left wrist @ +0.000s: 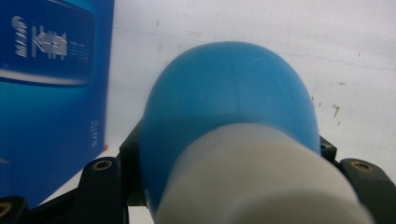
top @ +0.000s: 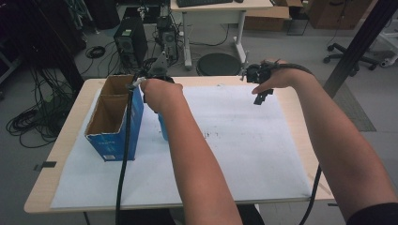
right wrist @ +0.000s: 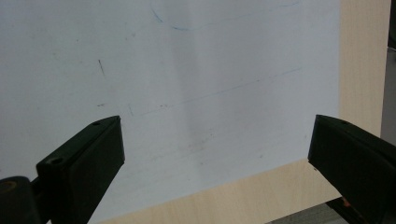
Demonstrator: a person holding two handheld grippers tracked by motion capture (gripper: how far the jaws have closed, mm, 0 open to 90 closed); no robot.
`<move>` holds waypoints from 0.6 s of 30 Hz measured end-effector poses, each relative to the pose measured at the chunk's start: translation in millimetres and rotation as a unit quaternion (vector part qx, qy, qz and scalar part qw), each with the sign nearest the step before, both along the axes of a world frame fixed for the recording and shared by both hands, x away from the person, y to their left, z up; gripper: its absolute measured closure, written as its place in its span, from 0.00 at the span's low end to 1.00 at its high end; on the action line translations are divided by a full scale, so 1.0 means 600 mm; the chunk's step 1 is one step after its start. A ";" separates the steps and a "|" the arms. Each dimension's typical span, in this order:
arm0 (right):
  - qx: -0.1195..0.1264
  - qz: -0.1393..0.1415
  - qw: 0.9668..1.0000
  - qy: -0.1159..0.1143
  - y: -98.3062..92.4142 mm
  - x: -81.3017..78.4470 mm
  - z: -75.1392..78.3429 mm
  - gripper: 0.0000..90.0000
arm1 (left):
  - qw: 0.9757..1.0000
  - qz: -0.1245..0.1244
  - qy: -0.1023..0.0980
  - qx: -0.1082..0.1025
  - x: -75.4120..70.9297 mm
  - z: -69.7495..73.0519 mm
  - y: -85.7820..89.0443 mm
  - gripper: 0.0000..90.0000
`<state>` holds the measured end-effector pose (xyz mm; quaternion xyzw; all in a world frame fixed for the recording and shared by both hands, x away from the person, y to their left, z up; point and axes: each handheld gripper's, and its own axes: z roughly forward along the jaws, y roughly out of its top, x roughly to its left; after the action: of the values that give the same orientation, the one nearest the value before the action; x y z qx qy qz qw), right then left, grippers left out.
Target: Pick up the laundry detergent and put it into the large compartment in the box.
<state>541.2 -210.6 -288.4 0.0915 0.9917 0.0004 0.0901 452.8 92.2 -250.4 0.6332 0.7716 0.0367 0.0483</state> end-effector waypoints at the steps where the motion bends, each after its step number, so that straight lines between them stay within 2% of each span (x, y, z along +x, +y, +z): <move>1: 0.000 0.000 1.000 0.000 0.001 -0.001 0.001 0.04 | 1.000 -0.005 0.001 -0.001 -0.002 0.004 0.002 0.42; 11: -0.003 0.001 1.000 0.000 0.004 -0.004 0.006 0.04 | 0.999 -0.044 -0.006 0.008 -0.018 0.063 0.004 0.42; 12: -0.003 0.001 1.000 0.000 0.004 -0.004 0.006 0.04 | 0.999 -0.044 -0.006 0.008 -0.018 0.063 0.004 0.42; 16: -0.005 -0.003 1.000 0.002 0.003 -0.006 0.007 0.04 | 0.997 -0.068 -0.010 0.016 -0.022 0.094 -0.001 0.42; 17: -0.005 -0.003 1.000 0.002 0.003 -0.006 0.007 0.04 | 0.997 -0.068 -0.010 0.016 -0.022 0.094 -0.001 0.42; 18: -0.005 -0.003 1.000 0.001 0.003 -0.007 0.008 0.04 | 0.997 -0.076 -0.012 0.019 -0.024 0.107 -0.002 0.42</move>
<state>537.1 -208.8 -283.7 0.0941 0.9915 -0.0048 0.0896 438.4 91.0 -186.0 0.6905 0.7196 0.0553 0.0476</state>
